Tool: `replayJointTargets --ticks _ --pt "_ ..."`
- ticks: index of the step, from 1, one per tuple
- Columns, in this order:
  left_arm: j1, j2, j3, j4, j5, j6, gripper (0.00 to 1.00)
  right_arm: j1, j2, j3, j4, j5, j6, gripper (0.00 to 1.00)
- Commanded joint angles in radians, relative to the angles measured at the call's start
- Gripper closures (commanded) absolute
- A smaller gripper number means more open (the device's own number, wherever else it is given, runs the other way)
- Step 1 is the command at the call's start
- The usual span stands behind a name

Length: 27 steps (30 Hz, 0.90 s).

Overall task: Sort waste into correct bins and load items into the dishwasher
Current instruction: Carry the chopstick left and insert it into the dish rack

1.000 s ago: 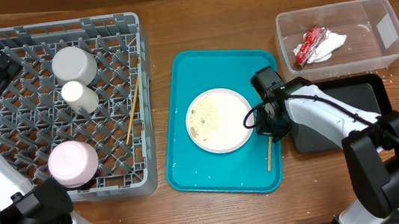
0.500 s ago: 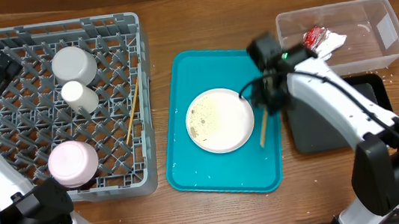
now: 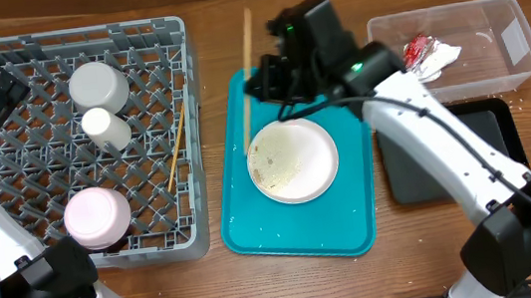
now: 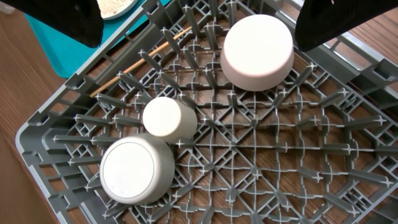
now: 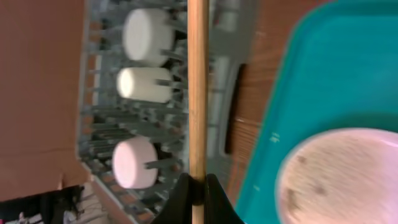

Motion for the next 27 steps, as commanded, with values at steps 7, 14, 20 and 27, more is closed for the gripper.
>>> replayJointTargets --ticks 7,14,20,27 --pt "0.0 0.003 0.003 0.0 0.004 -0.01 0.0 0.205 0.096 -0.005 0.207 0.138 0.207 0.96" --pt "0.0 0.003 0.003 0.0 0.004 -0.01 0.0 0.261 0.208 -0.005 0.33 0.155 0.232 0.94" --pt "0.0 0.003 0.003 0.0 0.004 -0.01 0.0 0.266 0.249 -0.005 0.362 0.154 0.227 0.75" --pt "0.0 0.003 0.003 0.0 0.004 -0.01 0.0 0.258 0.233 -0.003 0.35 0.153 0.191 0.5"
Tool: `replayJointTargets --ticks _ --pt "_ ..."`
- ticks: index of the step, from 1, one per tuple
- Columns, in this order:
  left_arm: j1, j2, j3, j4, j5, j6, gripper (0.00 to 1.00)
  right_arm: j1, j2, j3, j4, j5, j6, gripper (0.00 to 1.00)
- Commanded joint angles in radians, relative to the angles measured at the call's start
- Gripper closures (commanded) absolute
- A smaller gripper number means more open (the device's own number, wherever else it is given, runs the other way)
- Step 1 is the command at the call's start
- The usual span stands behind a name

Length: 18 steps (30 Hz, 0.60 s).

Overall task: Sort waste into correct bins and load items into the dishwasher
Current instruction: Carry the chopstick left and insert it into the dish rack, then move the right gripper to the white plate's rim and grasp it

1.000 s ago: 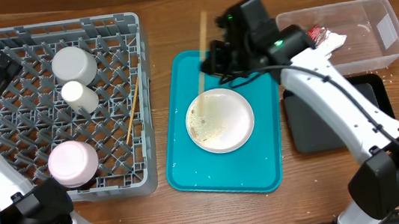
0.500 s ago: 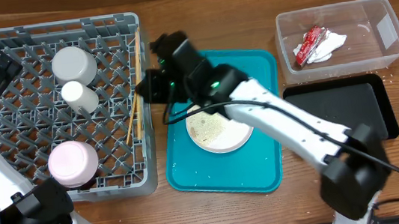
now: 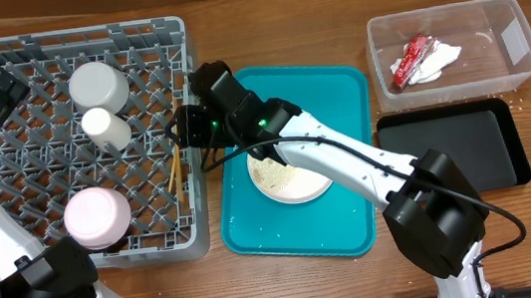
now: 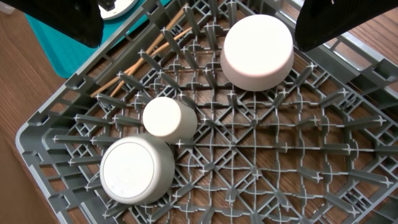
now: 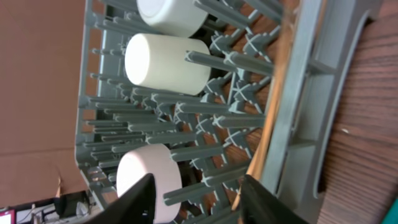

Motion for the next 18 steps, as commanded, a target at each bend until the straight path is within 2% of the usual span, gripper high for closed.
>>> replayJointTargets --ticks 1,5,7,9,12,18 --pt "0.0 0.003 0.003 0.0 0.004 -0.01 0.0 -0.012 -0.03 0.005 -0.009 0.007 -0.05 0.47" --pt "0.0 0.003 0.003 0.0 0.004 -0.01 0.0 -0.057 -0.107 0.032 -0.116 0.068 -0.082 0.31" --pt "0.0 0.003 0.003 0.0 0.004 -0.01 0.0 -0.088 -0.151 0.048 -0.198 0.139 -0.083 0.28" --pt "0.0 0.003 0.003 0.0 0.004 -0.01 0.0 -0.123 -0.193 0.055 -0.285 0.216 -0.083 0.28" --pt "0.0 0.003 0.003 0.0 0.004 -0.01 0.0 -0.166 -0.226 0.055 -0.402 0.28 -0.119 0.34" --pt "0.0 0.003 0.003 0.0 0.004 -0.01 0.0 -0.163 -0.219 0.047 -0.623 0.316 -0.395 0.35"
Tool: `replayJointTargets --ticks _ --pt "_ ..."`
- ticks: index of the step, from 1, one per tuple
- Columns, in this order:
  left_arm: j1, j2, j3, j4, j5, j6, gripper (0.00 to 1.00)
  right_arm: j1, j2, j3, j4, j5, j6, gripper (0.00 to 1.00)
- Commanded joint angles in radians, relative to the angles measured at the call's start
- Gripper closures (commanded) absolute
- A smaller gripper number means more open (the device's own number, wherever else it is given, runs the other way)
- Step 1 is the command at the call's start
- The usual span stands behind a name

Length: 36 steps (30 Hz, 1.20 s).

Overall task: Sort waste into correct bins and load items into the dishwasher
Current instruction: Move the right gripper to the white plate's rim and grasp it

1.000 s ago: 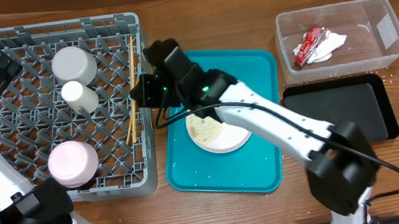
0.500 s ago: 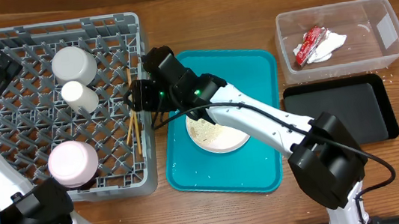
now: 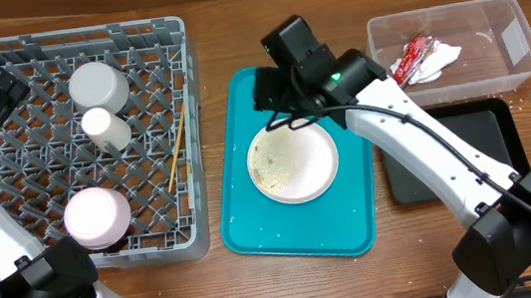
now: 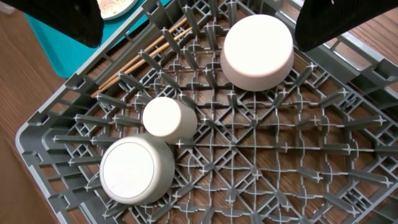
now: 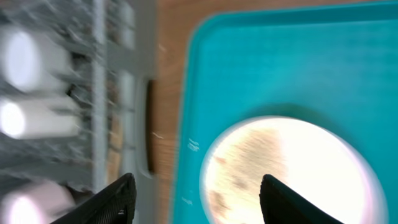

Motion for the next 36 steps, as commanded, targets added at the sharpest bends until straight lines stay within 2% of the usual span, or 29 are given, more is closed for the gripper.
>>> replayJointTargets --ticks 1,3,7,13,18,27,36 --pt "0.0 0.003 0.003 0.0 0.004 -0.01 0.0 0.045 0.003 0.003 -0.063 0.045 -0.232 0.35" --pt "0.0 0.003 0.003 0.0 0.004 -0.01 0.0 0.071 0.004 -0.012 -0.1 0.071 -0.303 0.35" --pt "0.0 0.003 0.003 0.0 0.004 -0.01 0.0 0.09 0.004 -0.065 -0.132 0.196 -0.304 0.34" --pt "0.0 0.003 0.003 0.0 0.004 -0.01 0.0 0.112 0.008 -0.152 -0.062 0.045 -0.316 0.41" --pt "0.0 0.003 0.003 0.0 0.004 -0.01 0.0 0.18 0.016 -0.229 -0.001 0.048 -0.311 0.48" --pt "0.0 0.003 0.003 0.0 0.004 -0.01 0.0 0.296 0.035 -0.335 0.122 0.108 -0.316 0.48" --pt "0.0 0.003 0.003 0.0 0.004 -0.01 0.0 0.309 0.116 -0.336 0.137 0.128 -0.334 0.52"
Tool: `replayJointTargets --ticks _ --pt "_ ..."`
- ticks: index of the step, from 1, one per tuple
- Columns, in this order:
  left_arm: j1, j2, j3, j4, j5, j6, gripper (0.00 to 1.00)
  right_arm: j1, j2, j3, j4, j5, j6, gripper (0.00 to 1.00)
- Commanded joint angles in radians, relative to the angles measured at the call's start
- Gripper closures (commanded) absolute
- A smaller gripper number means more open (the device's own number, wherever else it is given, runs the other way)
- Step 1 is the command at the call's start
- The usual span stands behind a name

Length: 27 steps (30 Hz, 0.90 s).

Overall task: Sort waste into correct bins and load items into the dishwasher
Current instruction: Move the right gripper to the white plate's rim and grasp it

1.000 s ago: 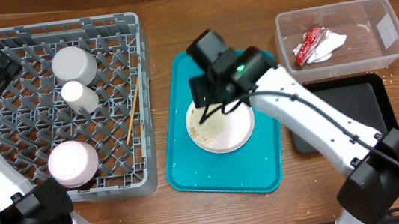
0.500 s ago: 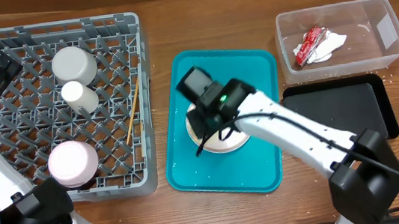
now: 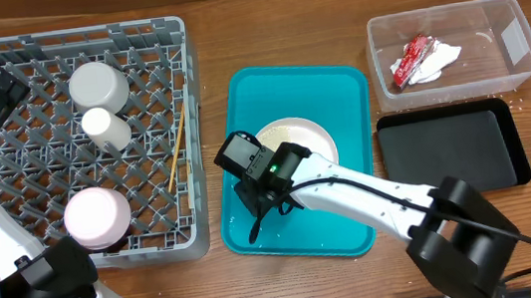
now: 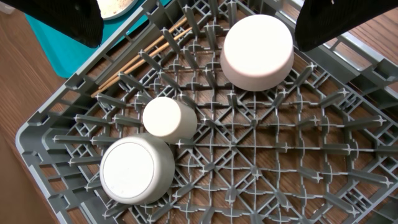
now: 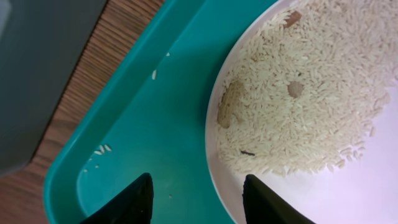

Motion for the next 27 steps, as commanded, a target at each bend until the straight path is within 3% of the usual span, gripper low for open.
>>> replayJointTargets --ticks 1,9,15,21,23,27 --pt "0.0 0.003 0.003 0.0 0.004 -0.01 0.0 0.0 0.06 -0.005 0.005 0.021 -0.023 0.52" --pt "0.0 0.003 0.003 0.0 0.004 -0.01 0.0 0.0 0.087 -0.003 0.002 0.021 -0.021 0.6" --pt "0.0 0.003 0.003 0.0 0.004 -0.01 0.0 0.0 0.087 -0.002 -0.003 0.021 -0.02 0.78" --pt "0.0 0.003 0.003 0.0 0.004 -0.01 0.0 0.0 0.087 -0.002 -0.015 0.021 -0.014 0.88" --pt "0.0 0.003 0.003 0.0 0.004 -0.01 0.0 0.0 0.087 -0.002 -0.018 0.021 -0.014 0.96" --pt "0.0 0.003 0.003 0.0 0.004 -0.01 0.0 0.0 0.087 -0.002 -0.015 0.021 0.019 0.96"
